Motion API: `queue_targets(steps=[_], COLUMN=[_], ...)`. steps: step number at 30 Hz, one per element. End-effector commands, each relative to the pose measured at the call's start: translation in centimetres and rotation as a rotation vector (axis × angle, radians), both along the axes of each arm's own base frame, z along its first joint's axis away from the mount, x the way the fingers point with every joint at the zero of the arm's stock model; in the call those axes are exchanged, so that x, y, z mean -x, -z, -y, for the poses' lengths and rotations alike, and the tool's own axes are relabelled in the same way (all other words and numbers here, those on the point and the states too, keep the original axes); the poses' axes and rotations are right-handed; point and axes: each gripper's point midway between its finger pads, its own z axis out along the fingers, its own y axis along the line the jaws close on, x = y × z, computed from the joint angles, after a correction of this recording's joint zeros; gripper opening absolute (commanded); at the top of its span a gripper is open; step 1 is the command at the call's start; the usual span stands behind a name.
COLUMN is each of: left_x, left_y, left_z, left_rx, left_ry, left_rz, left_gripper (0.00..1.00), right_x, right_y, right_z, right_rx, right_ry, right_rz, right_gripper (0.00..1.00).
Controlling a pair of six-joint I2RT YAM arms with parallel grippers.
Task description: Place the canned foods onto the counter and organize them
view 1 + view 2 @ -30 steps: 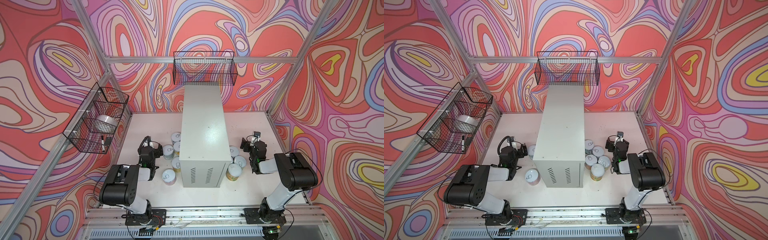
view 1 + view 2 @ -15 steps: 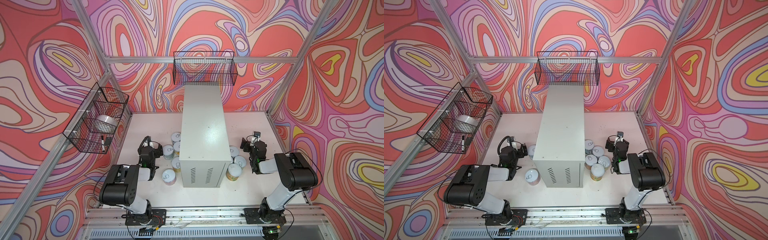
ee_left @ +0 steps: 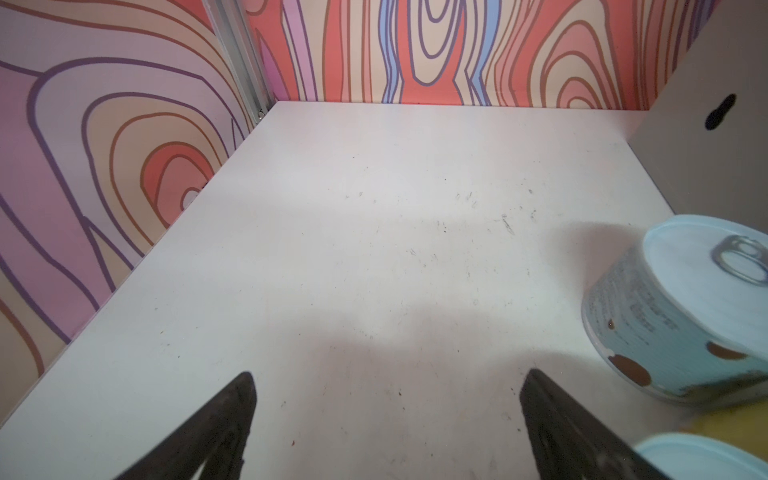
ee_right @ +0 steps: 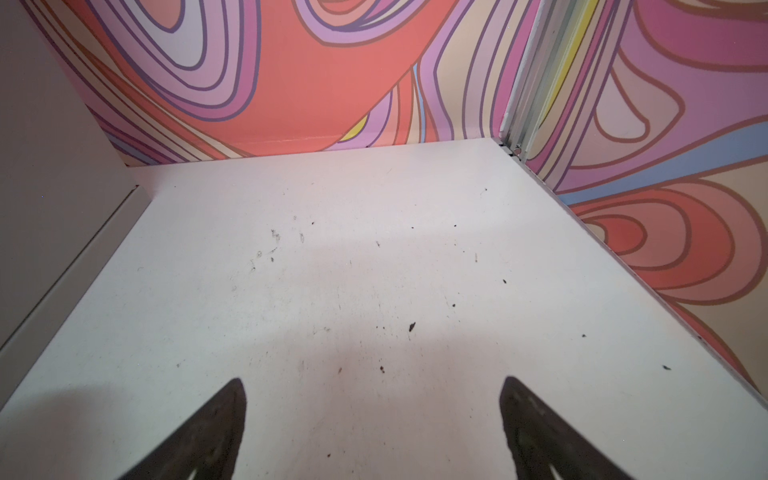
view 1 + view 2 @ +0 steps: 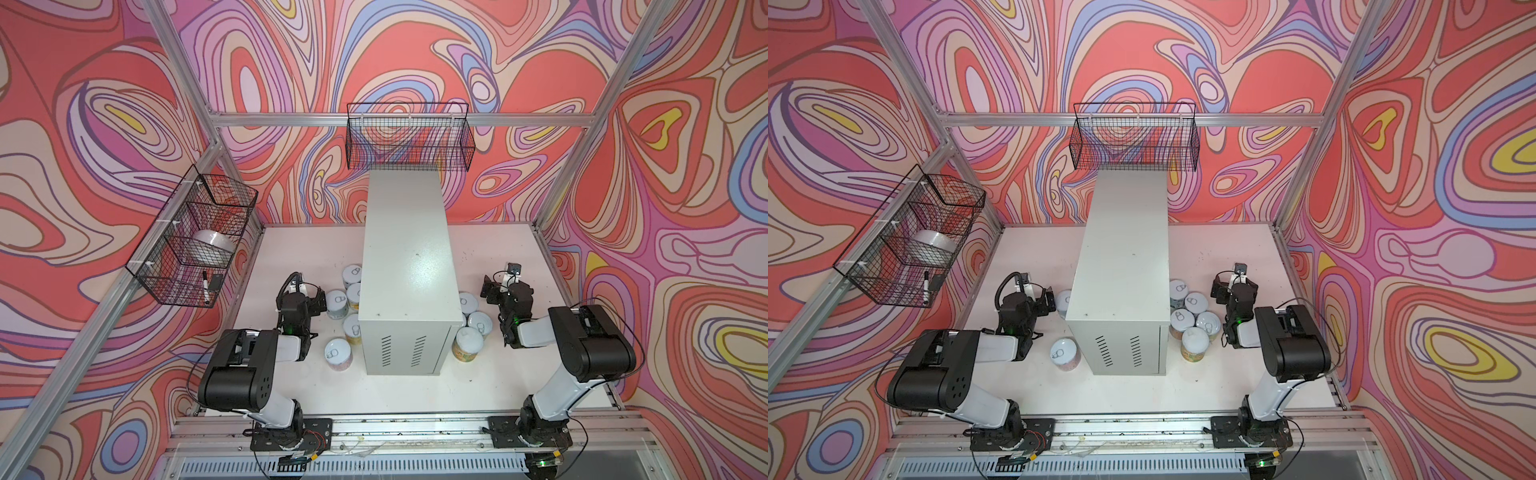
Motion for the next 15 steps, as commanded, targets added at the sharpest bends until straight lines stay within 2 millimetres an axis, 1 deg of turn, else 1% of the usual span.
queue_targets(steps=[1,2,3,5,7,8,9,10,11,12,13,15], left_x=[-0.5,-0.5,-0.3,0.0,0.5,0.9,1.7,2.3,2.4,2.1,2.2,2.7], left_y=[-0.5,-1.0,-1.6,-3.6,-6.2,-7.3,-8.4,-8.8,-9.3,-10.0,-9.9,-10.1], left_z=[0.6,0.8,1.2,0.9,0.1,-0.7,-2.0,-3.0,-3.1,-2.5,-1.8,0.2], left_rx=[-0.003,-0.003,-0.003,-0.005,-0.001,0.024,0.09,0.146,0.177,0.192,0.213,0.222], left_ry=[0.054,0.061,0.087,0.071,0.021,-0.04,-0.141,-0.216,-0.234,-0.205,-0.183,-0.151], left_rz=[-0.003,0.001,-0.007,-0.028,0.055,0.101,0.132,0.102,0.068,0.02,-0.017,-0.017], left_gripper=[1.0,1.0,1.0,1.0,1.0,1.0,1.0,1.0,1.0,1.0,1.0,1.0], right_x=[0.0,0.0,0.1,0.1,0.0,0.0,0.0,0.1,0.4,0.6,0.8,1.4], right_y=[-1.2,-1.6,-2.8,-5.2,-7.7,-8.4,-9.1,-9.8,-10.3,-11.1,-11.6,-12.8], right_z=[0.6,1.1,1.8,2.1,2.2,2.5,2.8,2.9,2.9,2.8,2.4,1.4], right_rx=[0.007,0.007,0.004,-0.007,-0.04,-0.05,-0.055,-0.063,-0.079,-0.101,-0.119,-0.16], right_ry=[0.032,0.058,0.105,0.127,0.151,0.17,0.193,0.206,0.214,0.218,0.209,0.179], right_rz=[0.02,0.005,-0.007,-0.002,-0.018,-0.038,-0.063,-0.078,-0.085,-0.079,-0.077,-0.096], right_gripper=[0.98,0.98,0.98,0.98,0.98,0.98,0.99,0.98,0.98,0.98,0.98,0.99])
